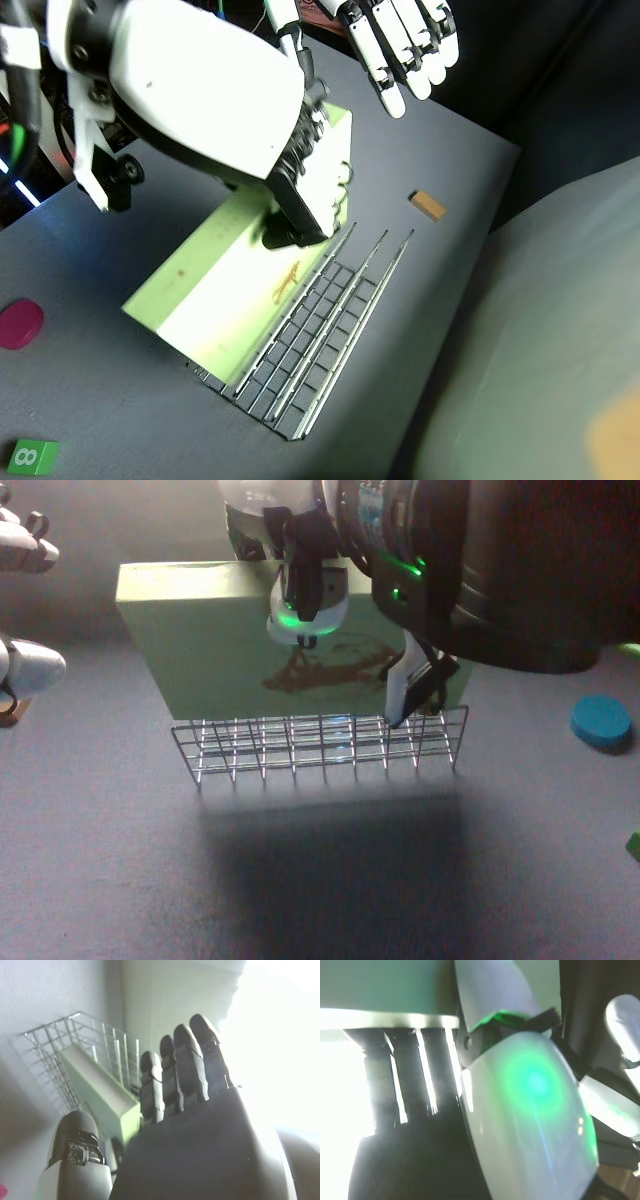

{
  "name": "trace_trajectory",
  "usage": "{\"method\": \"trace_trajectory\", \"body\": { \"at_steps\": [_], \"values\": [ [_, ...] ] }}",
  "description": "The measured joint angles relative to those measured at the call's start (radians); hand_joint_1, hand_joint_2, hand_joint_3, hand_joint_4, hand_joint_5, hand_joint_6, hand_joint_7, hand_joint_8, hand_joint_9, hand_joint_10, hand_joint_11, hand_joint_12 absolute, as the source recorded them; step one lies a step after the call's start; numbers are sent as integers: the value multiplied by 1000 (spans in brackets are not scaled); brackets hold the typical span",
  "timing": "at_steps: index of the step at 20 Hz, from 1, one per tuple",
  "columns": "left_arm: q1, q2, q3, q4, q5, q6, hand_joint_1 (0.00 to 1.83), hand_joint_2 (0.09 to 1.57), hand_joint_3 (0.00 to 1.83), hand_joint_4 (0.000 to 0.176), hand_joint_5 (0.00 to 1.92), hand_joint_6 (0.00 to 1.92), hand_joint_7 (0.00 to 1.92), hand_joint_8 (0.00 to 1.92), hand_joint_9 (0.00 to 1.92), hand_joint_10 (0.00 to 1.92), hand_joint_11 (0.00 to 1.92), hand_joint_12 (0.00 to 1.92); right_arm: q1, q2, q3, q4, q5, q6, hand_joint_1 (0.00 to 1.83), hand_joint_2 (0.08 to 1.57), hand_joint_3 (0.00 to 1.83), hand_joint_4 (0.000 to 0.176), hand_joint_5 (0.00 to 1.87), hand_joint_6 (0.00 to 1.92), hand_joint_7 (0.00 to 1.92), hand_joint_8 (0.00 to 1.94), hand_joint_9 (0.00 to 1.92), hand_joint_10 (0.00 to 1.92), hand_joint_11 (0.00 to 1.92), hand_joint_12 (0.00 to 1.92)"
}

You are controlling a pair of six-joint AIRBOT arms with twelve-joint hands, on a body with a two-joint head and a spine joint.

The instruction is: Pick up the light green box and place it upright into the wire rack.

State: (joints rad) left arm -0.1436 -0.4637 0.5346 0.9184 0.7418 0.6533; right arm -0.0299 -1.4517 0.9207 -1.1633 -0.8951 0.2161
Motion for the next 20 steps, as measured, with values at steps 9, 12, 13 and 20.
{"method": "trace_trajectory", "body": {
  "at_steps": [9, 12, 13, 20],
  "values": [
    [-2, 0, -11, 1, 4, -13, 81, 1251, 3, 49, 257, 0, 260, 1, 245, 5, 0, 582, -55, -33, 54, 37, 35, -29, 1356, 1182, 1, 0, 770, 1091, 853, 1208, 828, 1462, 693, 1570],
    [-2, -16, -13, -2, 5, -13, 81, 1251, 2, 49, 258, 1, 252, 0, 241, 2, 0, 581, -85, -41, 80, 42, 41, -30, 1355, 1183, 5, 0, 761, 1098, 857, 1208, 816, 1476, 700, 1567],
    [-2, -23, -13, 0, 5, -13, 81, 1252, 2, 49, 263, 3, 247, 0, 237, 0, 0, 581, -88, -44, 90, 45, 43, -29, 1356, 1183, 0, 0, 779, 1088, 854, 1208, 815, 1474, 700, 1575],
    [12, -82, -12, 5, 2, -26, 79, 1253, 2, 49, 270, 4, 246, 0, 236, 0, 0, 578, -123, -44, 113, 33, 105, 3, 1363, 1163, 0, 0, 793, 1028, 908, 1147, 884, 1432, 717, 1586]
  ]
}}
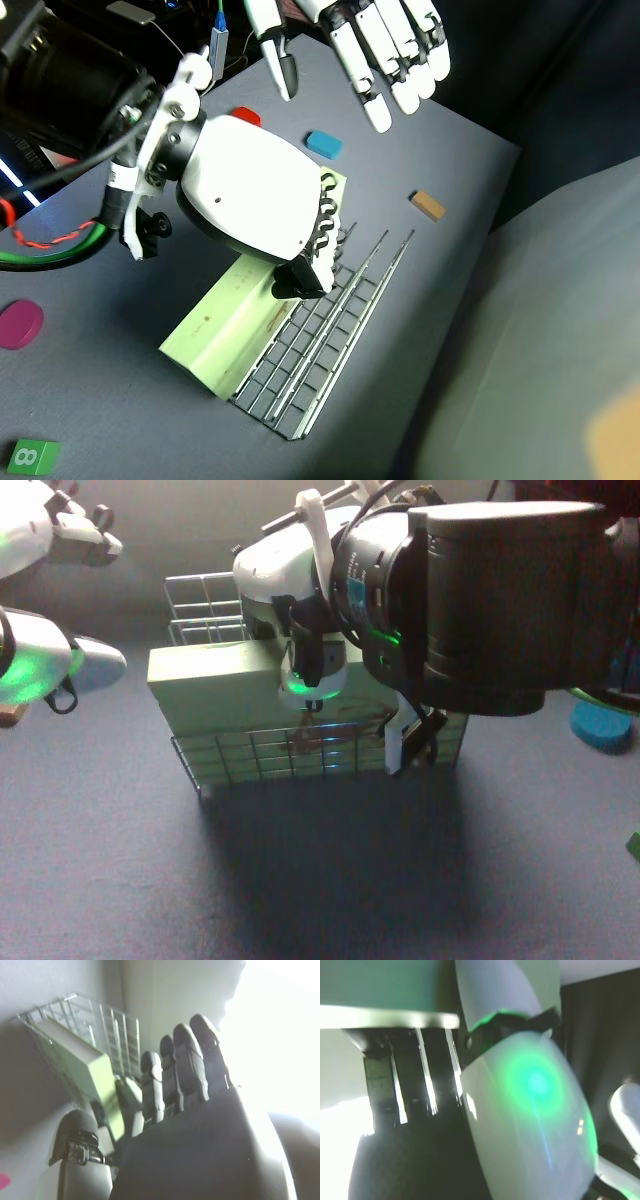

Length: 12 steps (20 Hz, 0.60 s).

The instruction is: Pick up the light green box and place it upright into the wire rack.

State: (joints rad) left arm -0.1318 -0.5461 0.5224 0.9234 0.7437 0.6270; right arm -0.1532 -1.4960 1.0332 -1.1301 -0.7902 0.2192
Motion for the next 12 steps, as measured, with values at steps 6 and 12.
{"method": "trace_trajectory", "body": {
  "at_steps": [6, 12],
  "values": [
    [12, -24, 0, 50, -8, -74, 74, 1258, 2, 49, 278, 3, 246, 0, 243, 2, 0, 597, 0, 0, 3, -5, 8, 6, 1352, 1192, 2, 0, 724, 1150, 861, 1220, 796, 1467, 682, 1564],
    [24, -25, 0, 48, -8, -79, 71, 1258, 2, 49, 278, 3, 246, 0, 244, 2, 0, 599, 0, 0, 3, -6, 8, 4, 948, 1183, 0, 0, 617, 183, 675, 234, 586, 562, 359, 1409]
  ]
}}
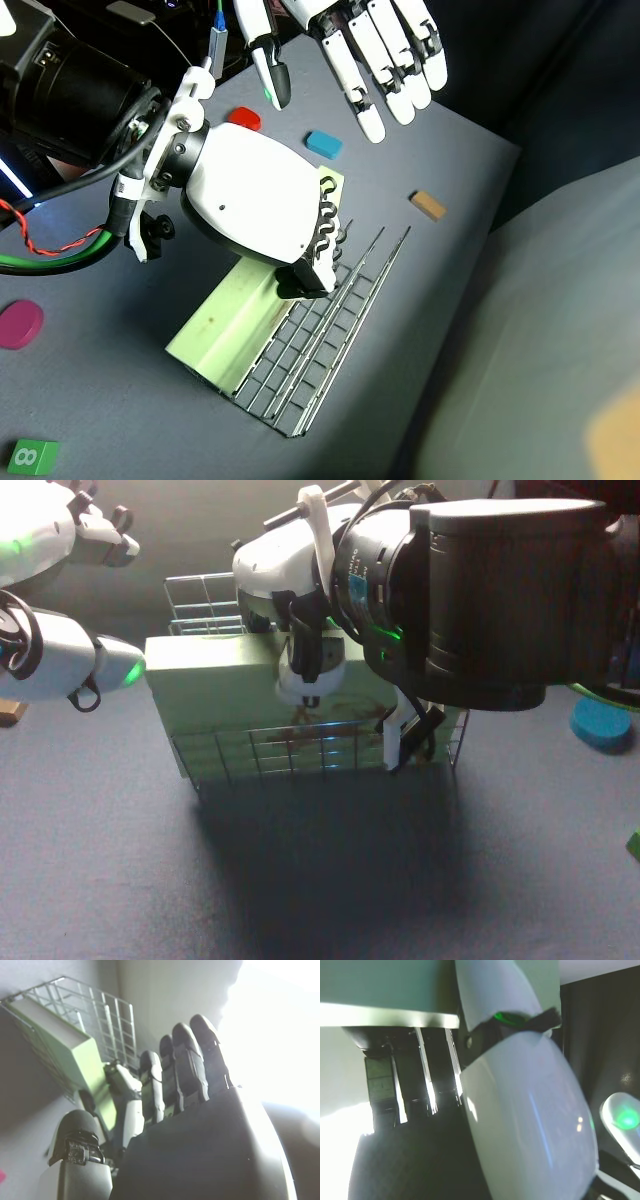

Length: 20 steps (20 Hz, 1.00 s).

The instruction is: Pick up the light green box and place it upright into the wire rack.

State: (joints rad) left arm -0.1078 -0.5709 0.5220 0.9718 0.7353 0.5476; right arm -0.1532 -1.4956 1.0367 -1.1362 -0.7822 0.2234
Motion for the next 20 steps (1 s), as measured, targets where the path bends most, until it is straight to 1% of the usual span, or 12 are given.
{"method": "trace_trajectory", "body": {
  "at_steps": [1, 2, 4, 6, 8, 11, 13, 16, 17, 18, 19, 20],
  "values": [
    [2, 0, 0, 2, -3, 0, 70, 1259, 2, 49, 278, 3, 246, 0, 244, 2, 0, 600, 0, 0, 0, -1, 1, 0, 897, 1164, 0, 0, 584, 67, 641, 90, 543, 362, 259, 1345],
    [3, 0, 0, 0, -3, -1, 69, 1259, 2, 49, 279, 2, 247, 0, 244, 2, 0, 600, 0, 0, 0, -2, 3, 0, 849, 1147, 0, 0, 532, 16, 574, 21, 507, 191, 183, 1291],
    [12, 0, -2, 1, -4, -5, 68, 1260, 2, 49, 279, 2, 247, 0, 244, 2, 0, 600, 0, 1, 0, 0, 7, -4, 761, 1130, 0, 0, 429, 0, 460, 0, 444, 50, 62, 1210],
    [13, -5, -4, 0, -2, -7, 65, 1261, 2, 49, 273, 0, 247, 0, 245, 2, 0, 598, 0, 11, -7, -2, 12, -16, 681, 1122, 0, 0, 334, 0, 376, 0, 395, 16, 2, 1161],
    [16, -10, -9, 4, -6, -14, 63, 1264, 3, 50, 268, 0, 241, 0, 236, 0, 0, 598, 2, 39, -32, -1, 14, -19, 647, 1110, 0, 0, 317, 0, 364, 0, 384, 8, 0, 1148],
    [34, -13, -18, 46, -13, -79, 62, 1265, 3, 49, 267, 0, 240, 0, 235, 0, 0, 597, 61, 146, -106, 6, 52, -13, 624, 1113, 0, 0, 322, 2, 363, 0, 378, 4, 0, 1145],
    [37, -25, -17, 56, -8, -81, 63, 1266, 3, 49, 267, 0, 239, 0, 235, 0, 0, 597, 91, 210, -147, -37, 70, -14, 620, 1113, 0, 0, 332, 5, 372, 4, 378, 4, 0, 1148],
    [38, -43, -20, 48, -10, -82, 82, 1262, 0, 49, 267, 0, 235, 0, 234, 0, 0, 597, 94, 323, -237, -108, 100, -15, 618, 1111, 0, 0, 341, 4, 372, 1, 388, 4, 3, 1206],
    [38, -48, -24, 48, -10, -82, 84, 1261, 0, 49, 267, 0, 235, 0, 234, 0, 0, 597, 95, 374, -268, -121, 134, -15, 616, 1111, 0, 0, 355, 8, 383, 5, 395, 6, 14, 1217],
    [43, -53, -25, 47, -11, -87, 85, 1261, 0, 49, 268, 0, 235, 0, 235, 0, 0, 598, 96, 415, -286, -134, 168, -16, 604, 1112, 0, 0, 364, 11, 401, 11, 409, 11, 24, 1223],
    [45, -56, -27, 47, -9, -87, 86, 1260, 0, 49, 270, 1, 239, 1, 240, 2, 0, 618, 101, 450, -305, -137, 183, -19, 568, 1129, 2, 0, 431, 16, 491, 16, 486, 26, 60, 1228],
    [50, -56, -34, 48, -7, -90, 85, 1259, 0, 49, 273, 2, 252, 6, 250, 5, 0, 623, 107, 480, -327, -137, 183, -36, 558, 1137, 1, 0, 537, 25, 652, 35, 644, 75, 172, 1278]
  ]
}}
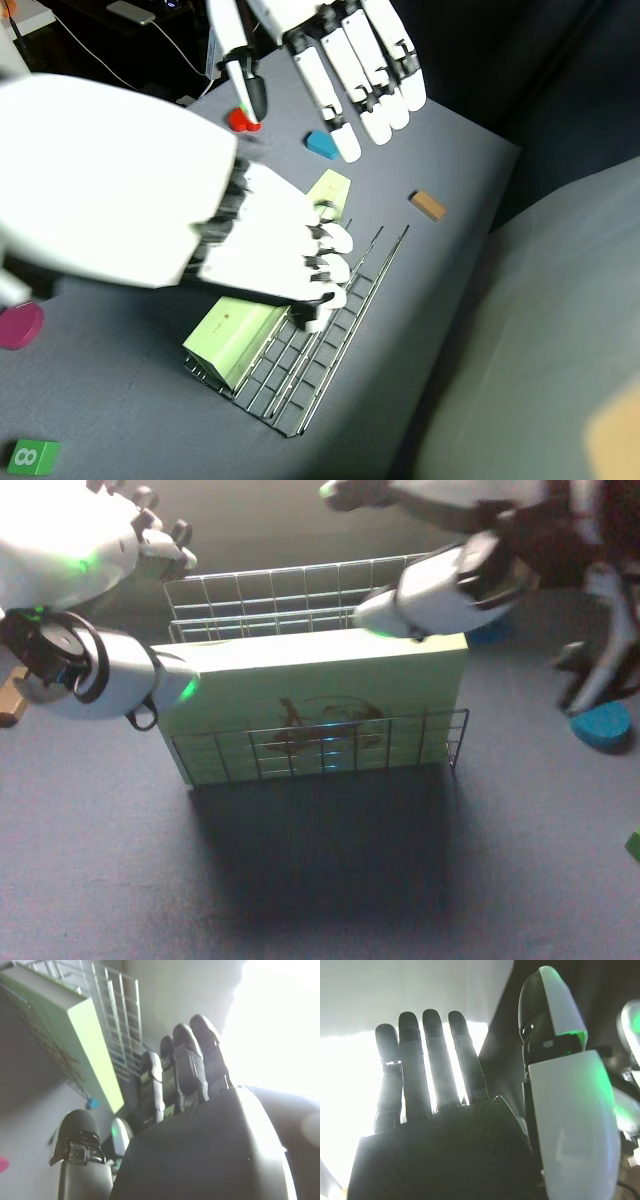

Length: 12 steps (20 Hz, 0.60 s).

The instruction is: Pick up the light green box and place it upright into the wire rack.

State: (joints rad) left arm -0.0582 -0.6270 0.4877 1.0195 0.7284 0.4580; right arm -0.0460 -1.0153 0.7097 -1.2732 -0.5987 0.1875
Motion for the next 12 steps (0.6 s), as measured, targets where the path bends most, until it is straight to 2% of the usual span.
{"method": "trace_trajectory", "body": {
  "at_steps": [1, 2, 3, 4, 5, 6, 7, 10, 11, 12],
  "values": [
    [3, -5, 0, 0, 4, -13, 81, 1258, 0, 46, 319, 6, 343, 11, 312, 13, 0, 690, 13, 34, -36, 24, -18, -43, 554, 1133, 3, 0, 707, 24, 843, 70, 796, 335, 357, 1396],
    [6, -7, -2, 6, 4, -21, 83, 1254, 0, 22, 535, 23, 586, 32, 516, 52, 38, 915, 18, 45, -55, 56, -35, -63, 558, 1138, 2, 0, 871, 91, 967, 165, 792, 847, 522, 1531],
    [15, -8, -5, 33, 0, -39, 214, 1223, 13, 0, 743, 798, 731, 954, 660, 856, 349, 1343, 21, 58, -81, 85, -54, -82, 608, 1165, 0, 0, 1016, 668, 1004, 929, 1027, 1507, 940, 1843],
    [16, -13, -5, 36, -3, -56, 267, 1215, 7, 0, 706, 1470, 735, 1546, 710, 1600, 566, 1746, 21, 74, -123, 117, -85, -84, 640, 1191, 3, 0, 994, 1237, 1033, 1422, 1202, 1838, 1289, 1905],
    [16, -13, -5, 39, -5, -58, 309, 1233, 8, 0, 766, 1824, 862, 1815, 902, 1857, 849, 1886, 21, 82, -151, 129, -103, -83, 678, 1212, 8, 0, 1061, 1784, 1190, 1837, 1476, 1904, 1717, 1918],
    [16, -17, -5, 40, -4, -59, 340, 1237, 5, 0, 852, 1902, 941, 1900, 1008, 1908, 995, 1914, 21, 93, -186, 128, -117, -80, 710, 1217, 4, 0, 1148, 1894, 1316, 1920, 1570, 1918, 1867, 1920],
    [16, -18, -5, 40, -3, -60, 415, 1217, 0, 0, 924, 1917, 986, 1917, 1056, 1918, 1058, 1920, 21, 100, -206, 125, -118, -73, 727, 1221, 4, 0, 1167, 1916, 1350, 1937, 1588, 1920, 1910, 1921],
    [18, -26, -3, 43, -2, -66, 557, 1216, 1, 0, 1153, 1921, 1168, 1921, 1142, 1921, 1176, 1921, 16, 106, -238, 126, -111, -58, 764, 1327, 12, 0, 1301, 1921, 1520, 1941, 1717, 1921, 1921, 1921],
    [17, -31, -3, 42, -2, -66, 570, 1232, 4, 0, 1217, 1921, 1247, 1921, 1209, 1921, 1232, 1921, 16, 107, -239, 123, -108, -56, 762, 1357, 0, 135, 1351, 1921, 1548, 1941, 1736, 1921, 1921, 1921],
    [13, -32, -4, 40, -4, -67, 581, 1243, 5, 0, 1266, 1921, 1317, 1921, 1276, 1921, 1292, 1921, 16, 108, -239, 116, -100, -55, 754, 1380, 5, 168, 1368, 1921, 1551, 1941, 1741, 1921, 1921, 1921]
  ]
}}
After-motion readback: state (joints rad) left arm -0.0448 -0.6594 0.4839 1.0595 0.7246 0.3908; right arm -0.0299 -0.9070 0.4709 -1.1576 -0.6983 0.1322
